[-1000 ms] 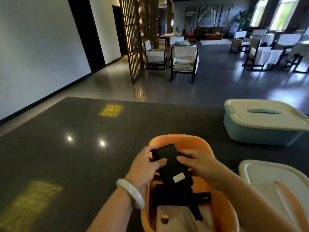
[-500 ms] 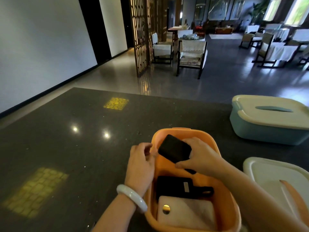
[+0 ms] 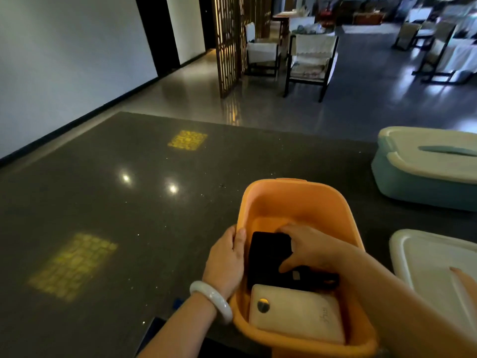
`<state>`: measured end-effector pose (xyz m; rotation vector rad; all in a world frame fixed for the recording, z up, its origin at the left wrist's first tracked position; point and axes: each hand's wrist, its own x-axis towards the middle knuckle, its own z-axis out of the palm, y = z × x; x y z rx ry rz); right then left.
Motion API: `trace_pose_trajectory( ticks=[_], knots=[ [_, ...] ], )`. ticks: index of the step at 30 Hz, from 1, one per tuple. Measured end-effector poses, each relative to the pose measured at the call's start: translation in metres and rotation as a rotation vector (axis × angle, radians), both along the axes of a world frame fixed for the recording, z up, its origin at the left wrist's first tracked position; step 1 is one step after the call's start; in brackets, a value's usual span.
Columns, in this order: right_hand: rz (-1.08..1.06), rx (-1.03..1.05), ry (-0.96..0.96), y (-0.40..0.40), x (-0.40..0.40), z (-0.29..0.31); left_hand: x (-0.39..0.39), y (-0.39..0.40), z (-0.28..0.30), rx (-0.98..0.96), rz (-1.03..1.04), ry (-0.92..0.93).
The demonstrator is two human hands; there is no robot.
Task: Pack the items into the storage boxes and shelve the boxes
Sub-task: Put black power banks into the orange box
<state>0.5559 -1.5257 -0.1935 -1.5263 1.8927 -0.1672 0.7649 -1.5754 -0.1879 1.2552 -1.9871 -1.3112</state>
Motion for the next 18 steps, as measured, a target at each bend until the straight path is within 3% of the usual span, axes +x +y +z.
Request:
trace_pose_trajectory(
  ticks=[18],
  knots=[
    [0.011, 0.237, -0.175, -0.012, -0.004, -0.001, -0.002, -0.004, -0.007, -0.067, 0.008, 0.072]
  ],
)
